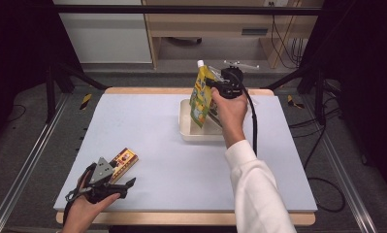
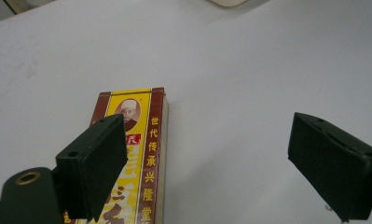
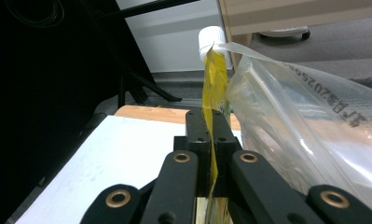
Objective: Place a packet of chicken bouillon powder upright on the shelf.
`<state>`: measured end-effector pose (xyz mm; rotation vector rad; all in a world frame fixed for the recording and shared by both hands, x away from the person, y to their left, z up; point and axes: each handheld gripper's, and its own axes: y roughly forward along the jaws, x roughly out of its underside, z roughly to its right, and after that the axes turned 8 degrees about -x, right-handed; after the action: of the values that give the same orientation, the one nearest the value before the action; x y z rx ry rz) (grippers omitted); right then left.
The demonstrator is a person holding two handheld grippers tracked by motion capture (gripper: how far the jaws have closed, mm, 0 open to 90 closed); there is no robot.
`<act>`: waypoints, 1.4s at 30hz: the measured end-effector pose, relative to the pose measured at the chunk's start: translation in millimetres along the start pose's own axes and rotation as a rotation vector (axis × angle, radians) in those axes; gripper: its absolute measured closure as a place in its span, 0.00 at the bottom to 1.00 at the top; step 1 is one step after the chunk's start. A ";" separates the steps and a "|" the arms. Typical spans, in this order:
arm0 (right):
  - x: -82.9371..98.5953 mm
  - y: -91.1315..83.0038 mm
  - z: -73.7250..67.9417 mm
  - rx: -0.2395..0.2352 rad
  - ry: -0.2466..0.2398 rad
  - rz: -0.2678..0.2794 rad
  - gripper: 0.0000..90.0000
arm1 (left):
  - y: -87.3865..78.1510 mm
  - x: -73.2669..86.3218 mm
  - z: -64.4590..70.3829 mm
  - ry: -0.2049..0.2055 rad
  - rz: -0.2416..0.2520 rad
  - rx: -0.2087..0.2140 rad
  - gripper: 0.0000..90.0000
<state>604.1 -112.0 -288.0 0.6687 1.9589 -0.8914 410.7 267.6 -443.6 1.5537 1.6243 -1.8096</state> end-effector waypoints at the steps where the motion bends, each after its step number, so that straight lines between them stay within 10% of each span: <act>1: -0.1 -0.2 0.3 0.002 0.000 0.001 1.00 | -0.1 0.0 0.0 0.000 0.000 0.000 0.13; 29: 6.9 12.4 -2.0 -0.001 -0.020 -0.002 1.00 | 0.3 -0.2 0.5 0.008 -0.002 0.004 0.13; 42: 14.4 14.6 1.6 0.003 -0.132 0.039 1.00 | 1.1 -0.2 2.4 0.016 -0.005 0.001 0.13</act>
<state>608.4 -102.9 -305.8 0.6317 1.8218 -0.8916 410.3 265.1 -444.5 1.5702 1.6363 -1.8048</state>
